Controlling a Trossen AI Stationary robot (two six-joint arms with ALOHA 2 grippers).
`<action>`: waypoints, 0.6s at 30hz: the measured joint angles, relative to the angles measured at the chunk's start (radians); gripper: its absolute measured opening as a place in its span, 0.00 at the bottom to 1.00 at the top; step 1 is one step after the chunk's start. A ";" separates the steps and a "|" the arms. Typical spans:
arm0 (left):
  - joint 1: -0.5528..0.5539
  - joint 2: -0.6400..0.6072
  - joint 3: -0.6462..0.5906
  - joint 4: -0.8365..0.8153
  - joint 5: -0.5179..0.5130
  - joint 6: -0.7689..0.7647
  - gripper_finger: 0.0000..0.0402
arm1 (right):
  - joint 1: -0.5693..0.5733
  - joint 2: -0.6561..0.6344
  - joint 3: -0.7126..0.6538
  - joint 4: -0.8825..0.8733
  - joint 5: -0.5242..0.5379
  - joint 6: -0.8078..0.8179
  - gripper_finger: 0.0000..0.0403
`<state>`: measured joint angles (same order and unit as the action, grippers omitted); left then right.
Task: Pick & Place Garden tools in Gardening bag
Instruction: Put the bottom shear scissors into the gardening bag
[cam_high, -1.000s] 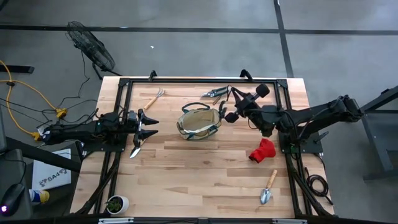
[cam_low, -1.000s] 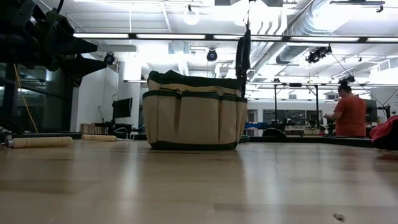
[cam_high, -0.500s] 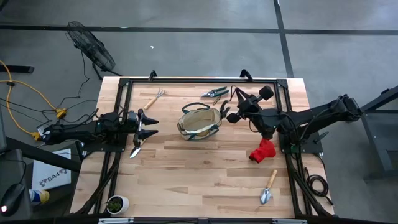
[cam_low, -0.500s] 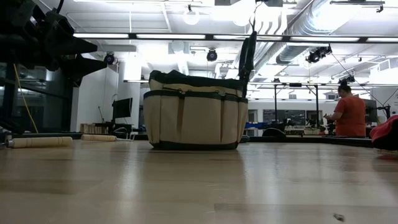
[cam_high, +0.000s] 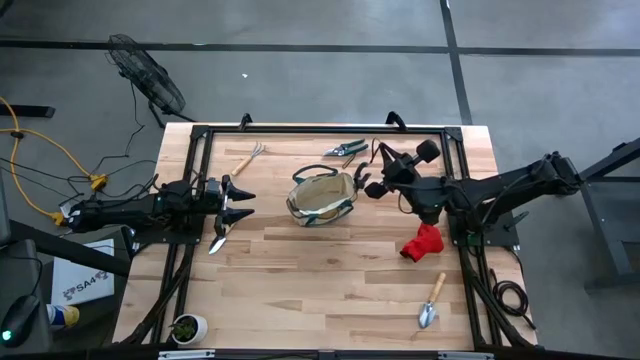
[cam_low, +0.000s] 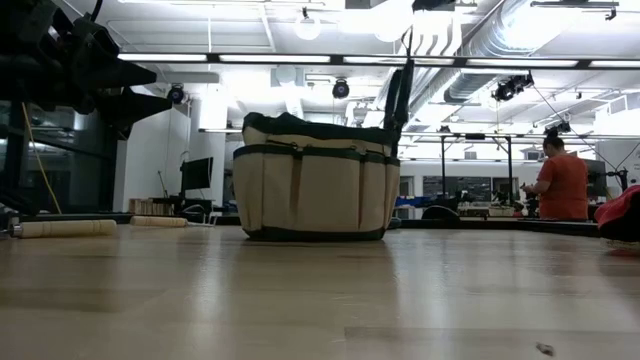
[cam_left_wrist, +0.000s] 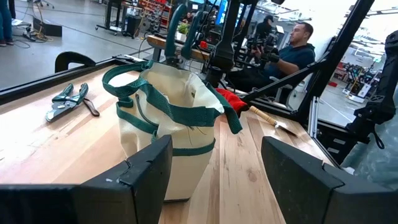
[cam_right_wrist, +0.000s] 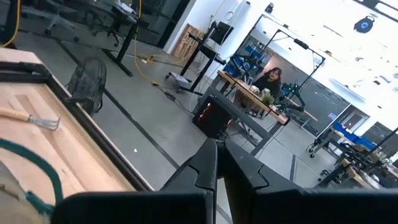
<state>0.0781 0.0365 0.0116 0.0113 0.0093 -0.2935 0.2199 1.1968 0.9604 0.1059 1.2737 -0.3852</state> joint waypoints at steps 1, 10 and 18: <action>0.000 0.000 0.000 0.000 0.000 0.000 0.61 | 0.000 0.000 0.000 -0.013 0.000 0.016 0.01; 0.000 0.000 0.000 0.000 0.000 0.000 0.61 | -0.007 0.000 0.000 -0.041 -0.017 0.068 0.01; 0.000 0.000 0.000 0.000 0.000 0.000 0.61 | -0.064 0.000 0.000 -0.136 -0.213 0.229 0.01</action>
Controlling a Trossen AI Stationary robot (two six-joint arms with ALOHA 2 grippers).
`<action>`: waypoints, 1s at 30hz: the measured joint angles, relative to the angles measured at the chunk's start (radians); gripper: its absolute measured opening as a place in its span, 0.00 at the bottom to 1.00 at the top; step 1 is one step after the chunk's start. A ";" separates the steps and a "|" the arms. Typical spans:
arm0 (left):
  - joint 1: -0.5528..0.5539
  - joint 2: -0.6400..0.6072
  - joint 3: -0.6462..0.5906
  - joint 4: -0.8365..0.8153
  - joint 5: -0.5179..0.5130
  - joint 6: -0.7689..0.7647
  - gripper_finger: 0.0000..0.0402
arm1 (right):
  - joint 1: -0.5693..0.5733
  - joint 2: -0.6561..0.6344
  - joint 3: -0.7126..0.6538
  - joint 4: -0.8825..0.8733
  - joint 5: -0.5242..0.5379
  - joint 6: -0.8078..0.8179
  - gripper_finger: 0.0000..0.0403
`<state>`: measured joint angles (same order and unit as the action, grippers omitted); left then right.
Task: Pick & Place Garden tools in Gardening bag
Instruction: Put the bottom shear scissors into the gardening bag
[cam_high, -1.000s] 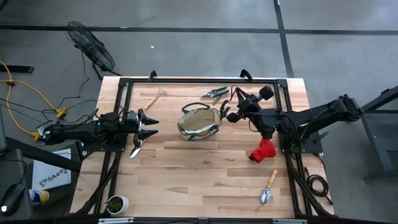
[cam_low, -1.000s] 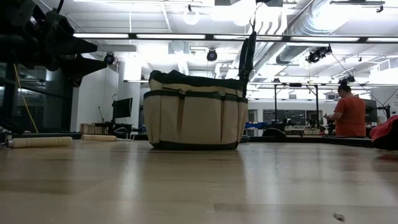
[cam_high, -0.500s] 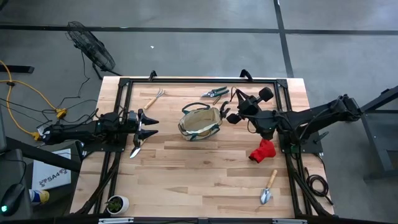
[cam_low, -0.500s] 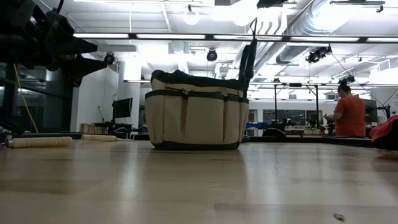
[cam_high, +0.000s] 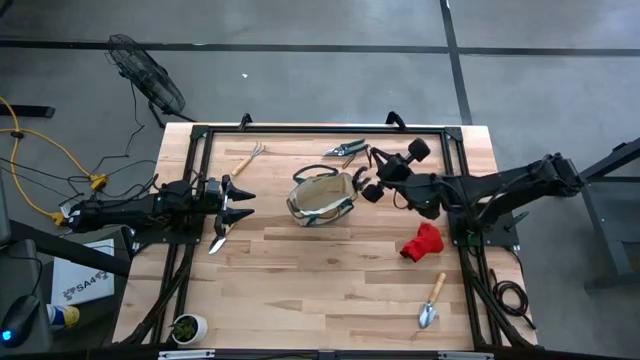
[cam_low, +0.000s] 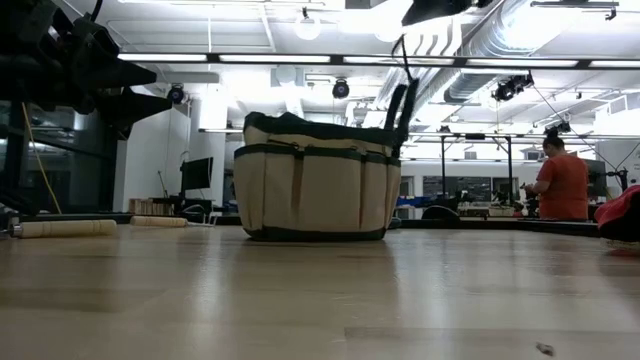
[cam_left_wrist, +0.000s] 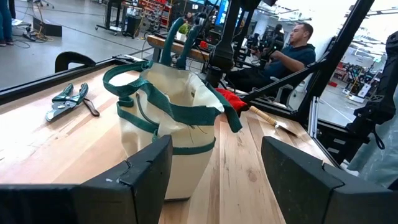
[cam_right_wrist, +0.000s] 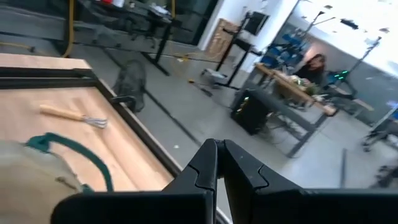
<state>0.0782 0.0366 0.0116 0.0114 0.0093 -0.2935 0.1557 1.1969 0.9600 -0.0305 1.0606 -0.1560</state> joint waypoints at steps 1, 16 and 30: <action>0.000 0.000 0.000 0.000 0.000 0.000 0.61 | -0.007 0.000 0.000 -0.004 -0.019 0.009 0.01; 0.000 0.000 0.000 0.000 0.000 0.000 0.61 | -0.054 0.000 0.000 -0.021 -0.310 0.055 0.01; 0.000 0.000 0.000 0.000 0.000 0.000 0.61 | -0.053 0.012 0.000 -0.076 -0.195 0.143 0.01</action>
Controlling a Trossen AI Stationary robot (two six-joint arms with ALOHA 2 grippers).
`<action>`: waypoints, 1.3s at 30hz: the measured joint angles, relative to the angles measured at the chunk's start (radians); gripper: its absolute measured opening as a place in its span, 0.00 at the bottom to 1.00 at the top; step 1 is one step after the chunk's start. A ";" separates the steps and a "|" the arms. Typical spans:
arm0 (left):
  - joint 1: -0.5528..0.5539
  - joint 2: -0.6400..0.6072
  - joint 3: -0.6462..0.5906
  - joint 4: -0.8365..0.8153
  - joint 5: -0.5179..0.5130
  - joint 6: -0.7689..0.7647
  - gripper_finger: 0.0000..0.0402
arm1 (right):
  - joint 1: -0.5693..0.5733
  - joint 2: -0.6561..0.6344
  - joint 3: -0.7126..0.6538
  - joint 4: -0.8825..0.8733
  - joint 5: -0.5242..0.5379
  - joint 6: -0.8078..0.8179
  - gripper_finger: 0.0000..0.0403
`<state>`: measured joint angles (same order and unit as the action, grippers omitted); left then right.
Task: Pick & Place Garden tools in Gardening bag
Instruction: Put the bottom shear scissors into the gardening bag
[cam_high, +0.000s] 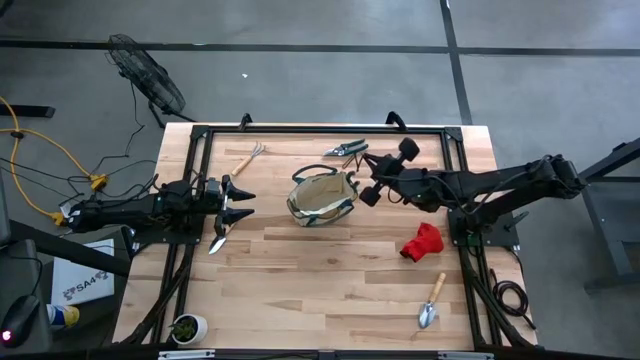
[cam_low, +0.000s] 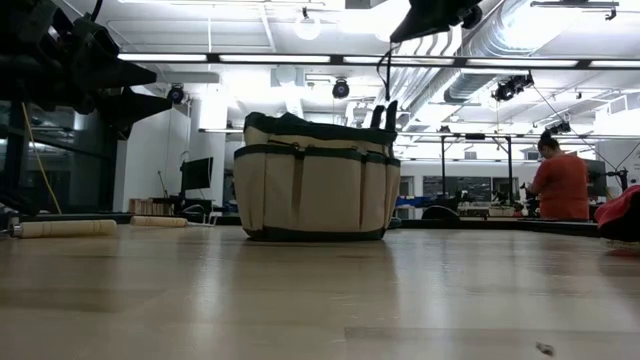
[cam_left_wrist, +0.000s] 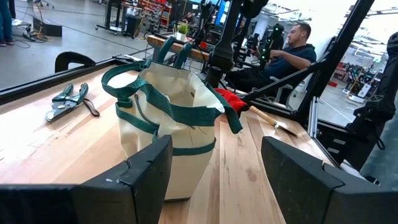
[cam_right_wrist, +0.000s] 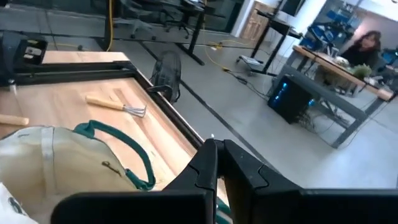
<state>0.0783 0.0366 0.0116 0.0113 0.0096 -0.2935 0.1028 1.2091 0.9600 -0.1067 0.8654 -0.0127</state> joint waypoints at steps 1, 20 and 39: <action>0.000 0.000 0.000 0.000 0.000 0.000 0.61 | 0.000 0.001 0.000 -0.004 0.000 0.015 0.01; 0.000 0.000 0.000 0.000 0.000 0.000 0.61 | 0.000 0.103 0.000 -0.010 -0.012 0.071 0.01; 0.000 0.000 0.000 0.000 0.000 0.000 0.61 | 0.000 0.099 0.000 -0.010 -0.061 0.038 0.14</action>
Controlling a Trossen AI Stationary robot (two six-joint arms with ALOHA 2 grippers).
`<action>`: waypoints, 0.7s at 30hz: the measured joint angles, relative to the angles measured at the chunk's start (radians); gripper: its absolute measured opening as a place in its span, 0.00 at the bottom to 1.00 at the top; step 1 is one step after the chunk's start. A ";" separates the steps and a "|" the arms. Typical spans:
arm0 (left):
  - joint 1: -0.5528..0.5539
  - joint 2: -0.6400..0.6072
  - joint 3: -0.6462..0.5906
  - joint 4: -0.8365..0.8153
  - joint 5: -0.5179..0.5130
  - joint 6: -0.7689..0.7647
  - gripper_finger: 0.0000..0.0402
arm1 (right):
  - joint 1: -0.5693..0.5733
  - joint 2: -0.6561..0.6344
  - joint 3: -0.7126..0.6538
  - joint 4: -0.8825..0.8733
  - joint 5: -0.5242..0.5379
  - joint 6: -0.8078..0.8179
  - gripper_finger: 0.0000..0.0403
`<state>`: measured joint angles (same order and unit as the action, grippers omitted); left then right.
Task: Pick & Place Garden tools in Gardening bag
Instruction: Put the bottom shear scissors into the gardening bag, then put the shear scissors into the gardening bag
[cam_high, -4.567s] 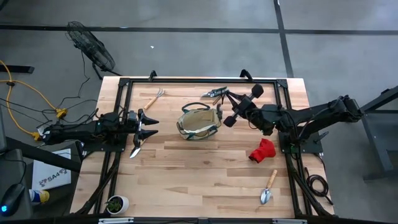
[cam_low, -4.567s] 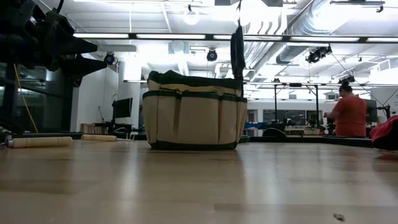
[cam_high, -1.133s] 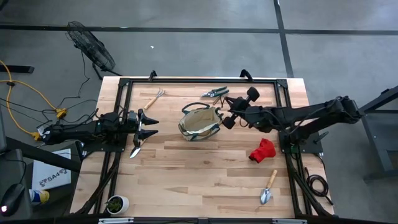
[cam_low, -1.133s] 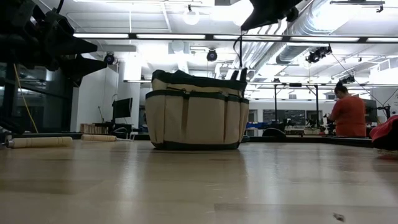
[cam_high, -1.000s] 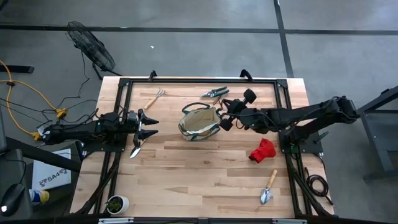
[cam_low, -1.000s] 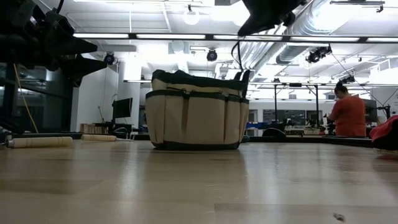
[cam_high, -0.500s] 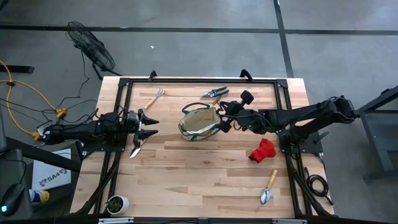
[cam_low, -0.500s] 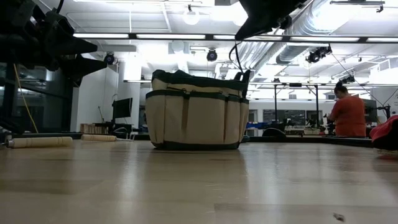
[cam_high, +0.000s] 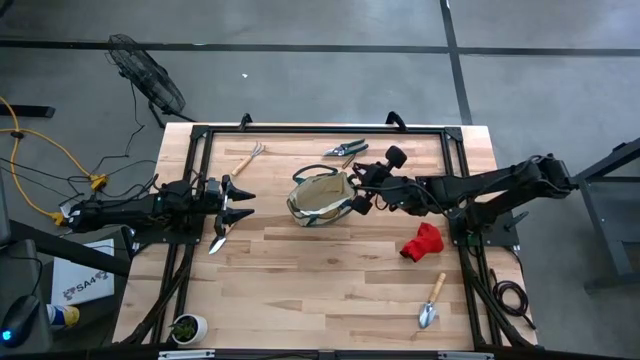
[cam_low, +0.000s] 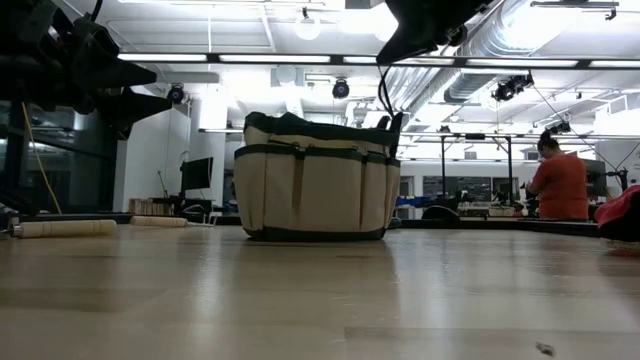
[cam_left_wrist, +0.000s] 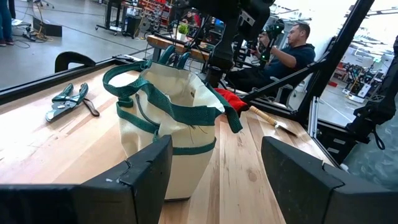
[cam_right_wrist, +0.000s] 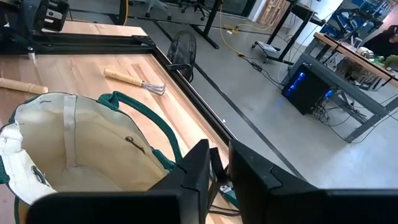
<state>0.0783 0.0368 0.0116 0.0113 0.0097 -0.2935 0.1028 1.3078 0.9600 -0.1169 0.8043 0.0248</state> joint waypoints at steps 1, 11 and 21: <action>0.000 0.000 0.000 0.000 0.000 0.000 0.61 | 0.000 -0.001 0.000 0.000 0.000 0.000 0.15; 0.000 0.000 0.000 0.000 0.000 0.000 0.61 | -0.001 -0.050 0.000 0.000 -0.003 -0.006 0.34; 0.000 0.000 0.000 0.000 0.000 0.000 0.61 | -0.053 -0.150 0.000 -0.003 -0.056 -0.029 0.42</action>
<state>0.0784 0.0364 0.0116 0.0113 0.0097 -0.2935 0.0502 1.1576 0.9600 -0.1194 0.7486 -0.0044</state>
